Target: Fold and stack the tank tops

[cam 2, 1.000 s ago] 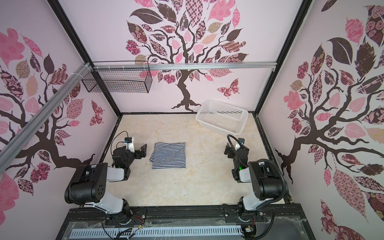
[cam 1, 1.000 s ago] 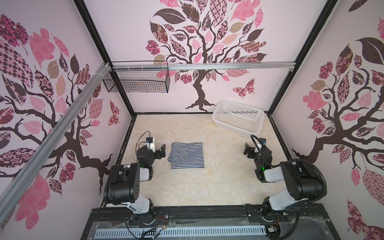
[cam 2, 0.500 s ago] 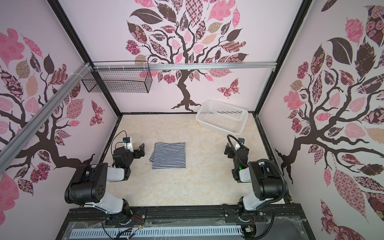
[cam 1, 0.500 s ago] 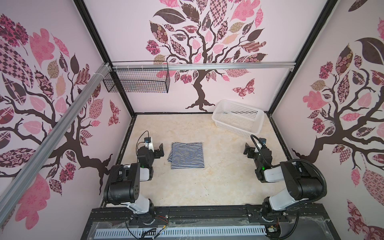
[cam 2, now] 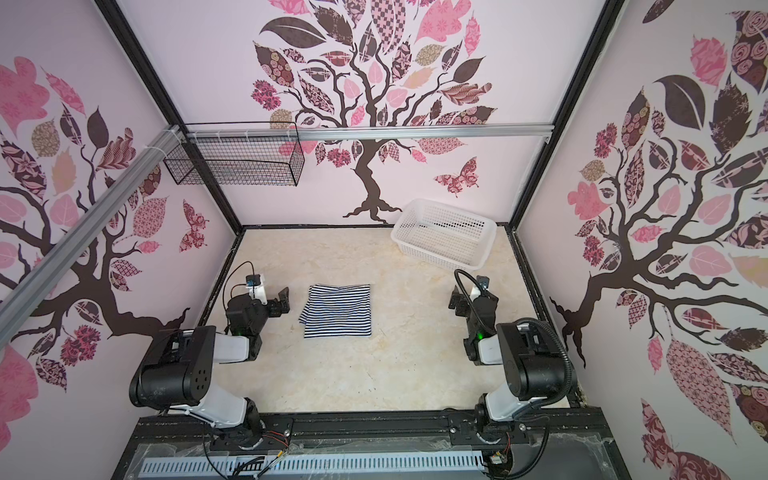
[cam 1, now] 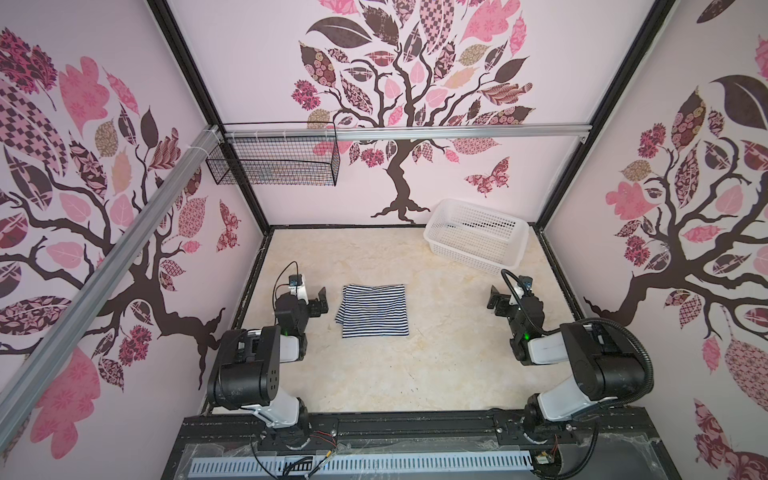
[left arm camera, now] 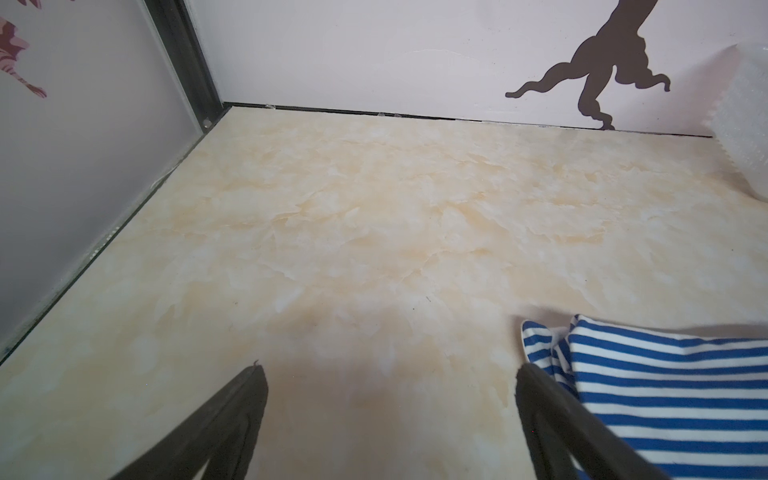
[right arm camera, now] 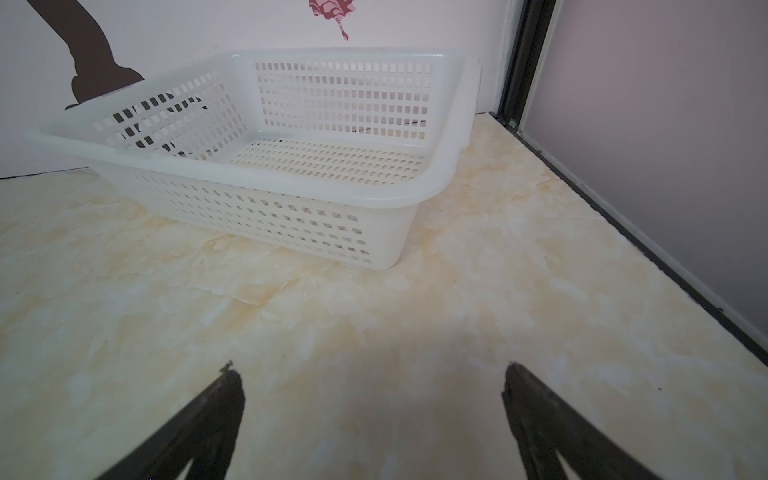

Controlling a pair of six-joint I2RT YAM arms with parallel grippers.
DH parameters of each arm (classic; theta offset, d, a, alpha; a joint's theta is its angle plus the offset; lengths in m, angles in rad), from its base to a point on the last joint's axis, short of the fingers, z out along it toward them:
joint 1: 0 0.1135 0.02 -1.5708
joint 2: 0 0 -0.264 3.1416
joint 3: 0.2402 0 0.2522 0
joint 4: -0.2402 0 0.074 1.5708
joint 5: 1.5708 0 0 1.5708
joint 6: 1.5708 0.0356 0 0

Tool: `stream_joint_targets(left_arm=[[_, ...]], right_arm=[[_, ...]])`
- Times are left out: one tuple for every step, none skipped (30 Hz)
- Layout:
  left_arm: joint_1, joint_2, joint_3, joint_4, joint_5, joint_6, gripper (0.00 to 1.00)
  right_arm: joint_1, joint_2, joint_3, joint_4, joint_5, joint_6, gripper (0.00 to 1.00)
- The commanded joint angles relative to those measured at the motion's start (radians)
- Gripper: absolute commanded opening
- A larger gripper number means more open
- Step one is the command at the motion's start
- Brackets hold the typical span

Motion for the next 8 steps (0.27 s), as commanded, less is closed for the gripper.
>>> stream_joint_targets(left_arm=[[-0.012, 0.000, 0.035, -0.014, -0.018, 0.004, 0.97], [-0.025, 0.002, 0.040, -0.024, -0.048, 0.008, 0.97], [-0.034, -0.002, 0.043, -0.035, -0.060, 0.009, 0.97], [-0.033, -0.010, 0.034, -0.032, -0.061, 0.001, 0.97], [-0.029, -0.010, 0.032, -0.028, -0.053, -0.001, 0.97], [-0.029, -0.004, 0.037, -0.024, -0.053, 0.004, 0.97], [-0.029, -0.004, 0.036, -0.025, -0.055, 0.004, 0.97], [-0.029, -0.007, 0.035, -0.031, -0.056, 0.004, 0.97]], right_arm=[[0.008, -0.006, 0.018, 0.033, 0.012, -0.005, 1.00], [0.007, -0.006, 0.018, 0.033, 0.011, -0.005, 1.00], [0.006, -0.004, 0.018, 0.032, 0.012, -0.005, 1.00], [0.008, -0.004, 0.018, 0.032, 0.012, -0.005, 1.00], [0.008, -0.006, 0.019, 0.033, 0.012, -0.005, 1.00], [0.007, -0.005, 0.018, 0.033, 0.012, -0.005, 1.00], [0.008, -0.005, 0.020, 0.032, 0.012, -0.004, 1.00], [0.008, -0.006, 0.019, 0.032, 0.012, -0.005, 1.00]])
